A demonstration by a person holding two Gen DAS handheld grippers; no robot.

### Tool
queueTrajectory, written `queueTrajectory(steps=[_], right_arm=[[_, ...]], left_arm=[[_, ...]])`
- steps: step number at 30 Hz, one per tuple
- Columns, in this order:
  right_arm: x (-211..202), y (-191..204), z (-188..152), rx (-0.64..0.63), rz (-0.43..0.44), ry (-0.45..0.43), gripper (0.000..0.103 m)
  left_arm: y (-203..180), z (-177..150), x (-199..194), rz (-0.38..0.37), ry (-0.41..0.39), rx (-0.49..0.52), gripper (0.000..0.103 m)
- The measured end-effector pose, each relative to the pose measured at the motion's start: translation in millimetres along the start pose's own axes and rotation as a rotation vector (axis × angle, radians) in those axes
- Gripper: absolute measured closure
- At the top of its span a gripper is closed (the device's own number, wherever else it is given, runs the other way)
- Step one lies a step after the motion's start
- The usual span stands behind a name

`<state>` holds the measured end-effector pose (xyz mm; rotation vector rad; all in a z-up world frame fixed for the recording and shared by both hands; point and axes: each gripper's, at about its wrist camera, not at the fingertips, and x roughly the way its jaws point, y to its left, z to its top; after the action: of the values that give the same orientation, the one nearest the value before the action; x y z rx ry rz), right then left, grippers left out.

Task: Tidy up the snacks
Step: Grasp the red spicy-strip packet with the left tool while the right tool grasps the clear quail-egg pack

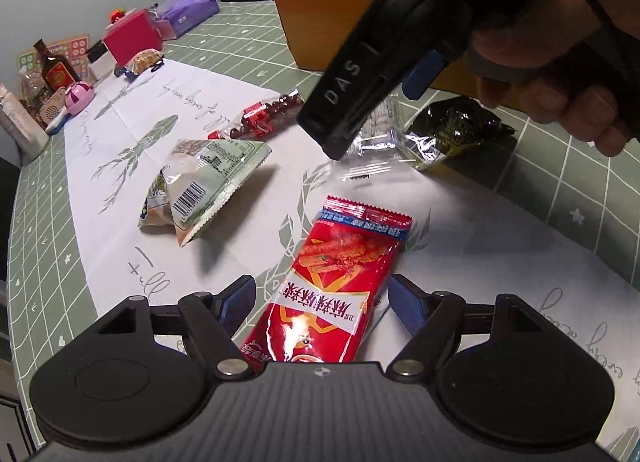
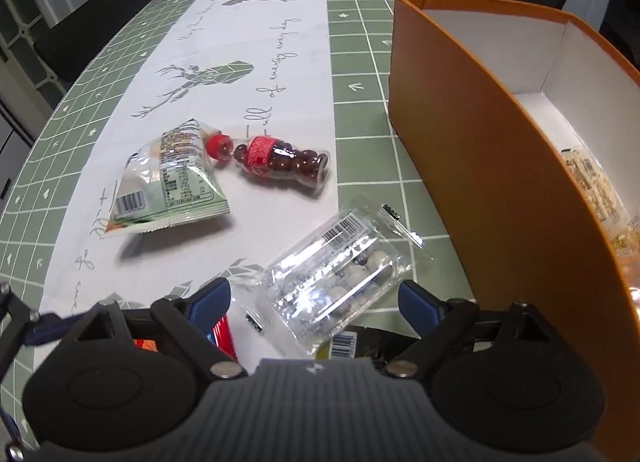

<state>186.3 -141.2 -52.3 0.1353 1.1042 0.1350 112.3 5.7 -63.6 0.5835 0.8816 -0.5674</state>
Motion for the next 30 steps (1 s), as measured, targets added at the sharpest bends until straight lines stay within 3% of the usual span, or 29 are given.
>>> queueTrajectory(steps=[10,12,14,15,21,30], right_arm=[[20,4,12,0.057,-0.048,0.023,0.014],[25,7,12,0.027,-0.065,0.031,0.017],[28,11,11,-0.020,-0.086,0.032,0.029],[28,13,10,-0.052,-0.092,0.031,0.031],[15,14,13,-0.111,-0.023,0.022,0.037],[-13,16,11,-0.186,0.072,-0.017,0.044]], left_arm=[[10,-3,10,-0.022,0.026,-0.044,0.014],[11,-1,11,-0.027,0.040,-0.066,0.015],[12,1,11,-0.035,0.048,-0.087,0.019],[12,2,11,-0.041,0.052,-0.094,0.023],[11,5,5,-0.038,0.042,-0.100,0.038],[21,-2,-24,-0.080,-0.009,-0.173,0.043]])
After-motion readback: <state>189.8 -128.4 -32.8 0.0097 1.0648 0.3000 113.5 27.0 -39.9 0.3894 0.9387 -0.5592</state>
